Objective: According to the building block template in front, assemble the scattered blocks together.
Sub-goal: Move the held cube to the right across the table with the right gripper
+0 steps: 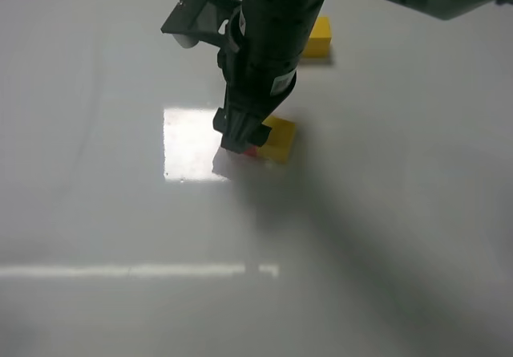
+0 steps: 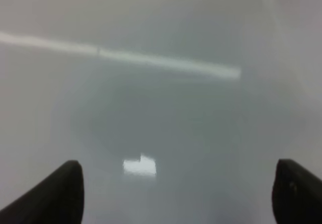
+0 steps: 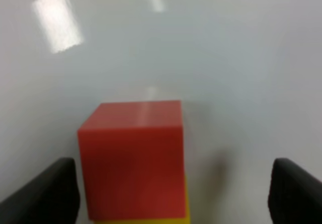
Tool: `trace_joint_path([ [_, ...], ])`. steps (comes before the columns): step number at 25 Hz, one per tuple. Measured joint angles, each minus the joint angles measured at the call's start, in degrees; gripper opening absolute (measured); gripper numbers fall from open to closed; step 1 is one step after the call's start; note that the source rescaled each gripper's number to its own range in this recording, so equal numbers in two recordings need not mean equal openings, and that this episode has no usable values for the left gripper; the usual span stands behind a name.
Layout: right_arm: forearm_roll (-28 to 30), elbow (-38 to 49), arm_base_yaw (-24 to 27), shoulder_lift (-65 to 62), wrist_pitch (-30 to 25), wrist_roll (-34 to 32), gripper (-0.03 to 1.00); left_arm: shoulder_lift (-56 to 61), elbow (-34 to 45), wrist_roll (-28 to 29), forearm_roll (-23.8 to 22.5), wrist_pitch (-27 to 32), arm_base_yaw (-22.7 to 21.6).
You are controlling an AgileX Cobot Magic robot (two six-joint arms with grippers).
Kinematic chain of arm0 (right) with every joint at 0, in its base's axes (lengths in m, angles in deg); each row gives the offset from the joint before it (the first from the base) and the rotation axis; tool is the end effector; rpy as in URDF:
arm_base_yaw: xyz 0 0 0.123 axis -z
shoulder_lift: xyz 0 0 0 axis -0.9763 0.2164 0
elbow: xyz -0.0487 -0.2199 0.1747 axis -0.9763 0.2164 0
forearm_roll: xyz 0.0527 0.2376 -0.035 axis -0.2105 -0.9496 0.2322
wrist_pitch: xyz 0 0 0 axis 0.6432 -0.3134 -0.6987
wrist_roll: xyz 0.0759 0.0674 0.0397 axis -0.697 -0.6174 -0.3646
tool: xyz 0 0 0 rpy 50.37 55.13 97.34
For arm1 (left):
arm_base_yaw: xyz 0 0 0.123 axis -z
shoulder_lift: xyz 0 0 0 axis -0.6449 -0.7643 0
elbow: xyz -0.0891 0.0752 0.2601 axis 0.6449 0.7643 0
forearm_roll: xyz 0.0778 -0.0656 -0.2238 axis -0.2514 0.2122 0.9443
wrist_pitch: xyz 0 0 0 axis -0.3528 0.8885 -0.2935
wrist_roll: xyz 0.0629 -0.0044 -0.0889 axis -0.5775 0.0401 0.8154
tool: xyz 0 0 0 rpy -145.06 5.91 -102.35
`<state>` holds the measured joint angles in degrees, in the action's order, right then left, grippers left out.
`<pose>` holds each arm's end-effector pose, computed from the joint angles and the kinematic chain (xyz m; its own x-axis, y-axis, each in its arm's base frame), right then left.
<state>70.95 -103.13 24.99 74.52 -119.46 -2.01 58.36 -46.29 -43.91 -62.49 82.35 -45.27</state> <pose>0.2773 0.2902 0.3927 -0.1611 -0.9066 -0.3900 -0.7400 0.3724 -0.5601 0.0062 -0.0005 0.2675 -0.4259 -0.1381 -0.8942 -0.1231 0.9879 -0.0940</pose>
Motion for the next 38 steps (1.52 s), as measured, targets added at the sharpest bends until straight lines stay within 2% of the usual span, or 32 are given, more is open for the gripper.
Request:
trace_joint_path([
  [8, 0.0, 1.47, -1.9, -6.2, 0.08, -5.18, 0.75, 0.0, 0.0, 0.05, 0.0, 0.13, 0.0],
  [12, 3.28, 9.95, -2.88, -10.53, 0.67, -7.28, 0.75, 0.0, 0.0, 0.05, 0.0, 0.13, 0.0],
  [16, 4.68, 15.35, -3.0, -12.08, 5.25, -8.56, 0.75, 0.0, 0.0, 0.05, 0.0, 0.13, 0.0],
  [22, 4.68, 15.61, -3.0, -11.43, 11.28, -8.51, 0.75, 0.0, 0.0, 0.05, -0.06, 0.13, 0.0],
  [30, 6.65, 15.61, -2.94, -5.79, 11.95, -8.09, 0.75, 0.0, 0.0, 0.05, -0.06, 0.13, 0.0],
  [34, 6.68, 15.61, -1.1, -5.27, 11.46, -7.89, 0.75, 0.0, 0.0, 0.05, -0.06, 0.13, 0.0],
  [38, 2.51, 15.61, 1.93, -5.27, 10.6, -6.11, 0.75, 0.0, 0.0, 0.05, -0.06, 0.13, 0.0],
])
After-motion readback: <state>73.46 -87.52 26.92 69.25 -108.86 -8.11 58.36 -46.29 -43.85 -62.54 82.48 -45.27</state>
